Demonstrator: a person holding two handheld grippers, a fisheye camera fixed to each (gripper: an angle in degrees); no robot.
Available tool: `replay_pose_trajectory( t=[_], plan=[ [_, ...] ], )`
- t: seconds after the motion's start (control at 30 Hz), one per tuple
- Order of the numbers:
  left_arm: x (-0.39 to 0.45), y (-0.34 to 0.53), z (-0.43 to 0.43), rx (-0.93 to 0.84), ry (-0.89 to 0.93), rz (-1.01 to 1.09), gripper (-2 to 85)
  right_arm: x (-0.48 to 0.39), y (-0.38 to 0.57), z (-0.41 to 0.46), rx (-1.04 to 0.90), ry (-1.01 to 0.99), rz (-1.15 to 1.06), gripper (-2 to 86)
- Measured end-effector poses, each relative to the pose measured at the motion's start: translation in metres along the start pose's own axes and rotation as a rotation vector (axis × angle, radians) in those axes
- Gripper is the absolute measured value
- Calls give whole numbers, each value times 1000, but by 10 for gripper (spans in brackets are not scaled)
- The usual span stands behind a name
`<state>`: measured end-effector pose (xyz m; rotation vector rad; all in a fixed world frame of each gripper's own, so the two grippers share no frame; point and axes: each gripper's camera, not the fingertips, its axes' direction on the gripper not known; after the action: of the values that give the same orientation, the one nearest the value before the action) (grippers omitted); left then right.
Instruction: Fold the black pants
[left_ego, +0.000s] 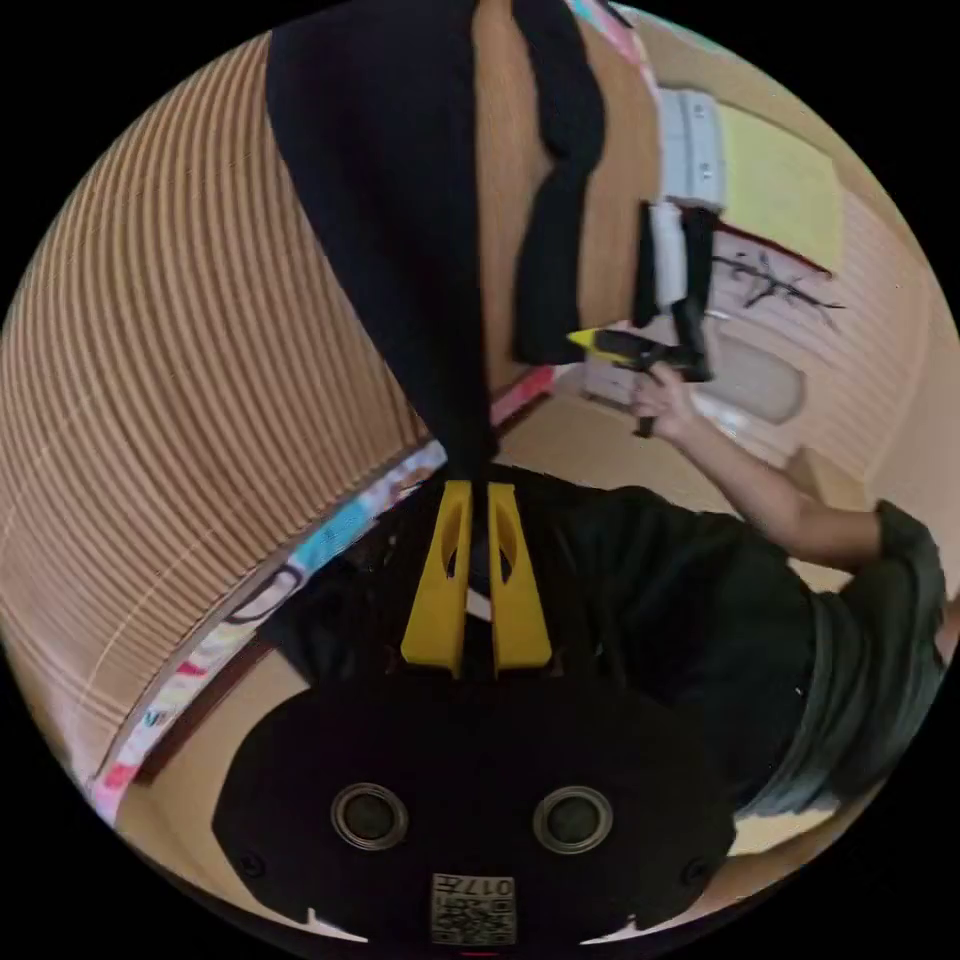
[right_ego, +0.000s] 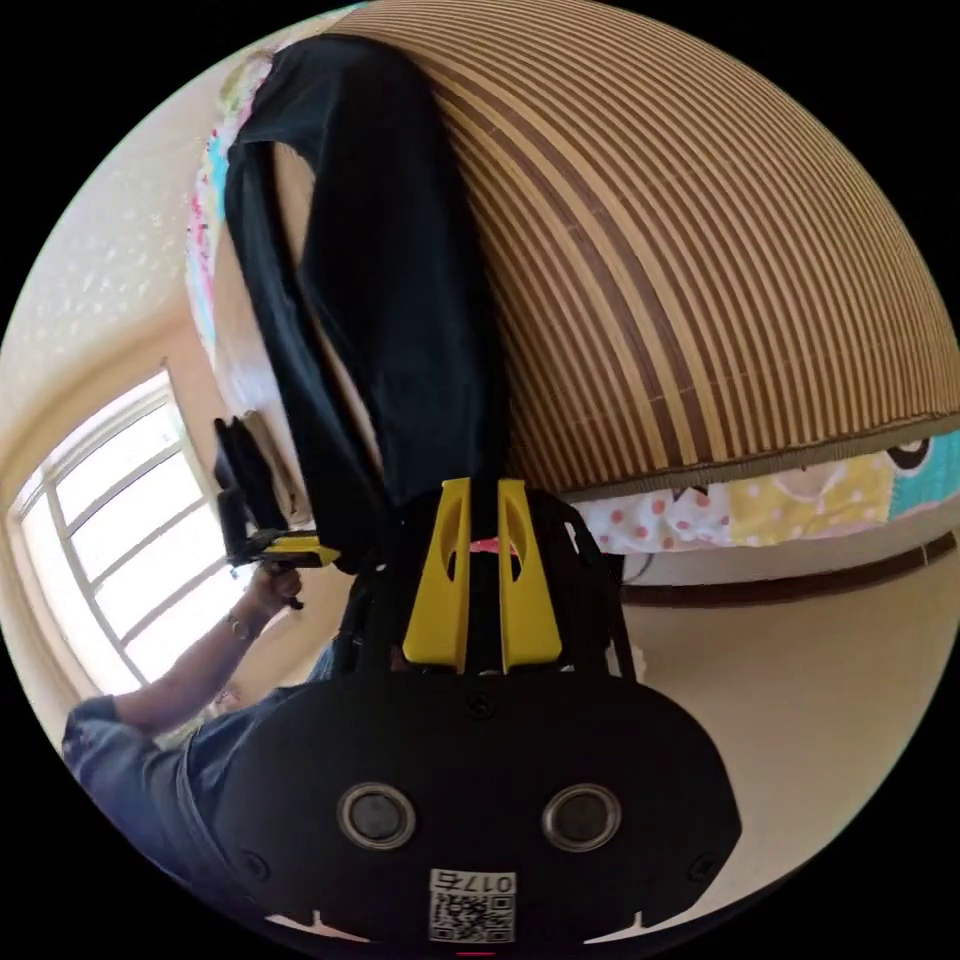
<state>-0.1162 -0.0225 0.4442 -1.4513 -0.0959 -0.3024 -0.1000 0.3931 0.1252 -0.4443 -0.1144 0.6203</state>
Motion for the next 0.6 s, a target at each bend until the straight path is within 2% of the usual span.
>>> replay_pose_trajectory(
  t=[0.03,0.07,0.1,0.13,0.2,0.3,0.37,0.43,0.53,0.6],
  plan=[
    [-3,3,-4,41,124,10,24,0,17,-21,12,-184,-64,42],
    [-9,10,-10,97,245,3,25,3,26,-32,23,-236,-71,41],
    [-16,19,-12,114,163,-57,28,11,46,-52,54,-235,-40,38],
    [-20,23,-12,117,82,-101,30,23,65,-72,86,-143,28,36],
    [-48,46,-22,155,-224,-368,41,42,89,-104,139,3,144,35],
    [-72,68,-44,215,-306,-601,81,52,114,-148,194,130,280,33],
    [-66,72,-55,251,-384,-635,107,36,123,-163,182,165,224,32],
    [-46,68,-64,302,-475,-615,121,-3,135,-173,126,206,79,31],
    [9,34,-60,324,-522,-360,130,-67,154,-178,54,250,-149,29],
    [51,-7,-38,243,-466,-132,144,-100,163,-176,6,289,-259,28]
  ],
)
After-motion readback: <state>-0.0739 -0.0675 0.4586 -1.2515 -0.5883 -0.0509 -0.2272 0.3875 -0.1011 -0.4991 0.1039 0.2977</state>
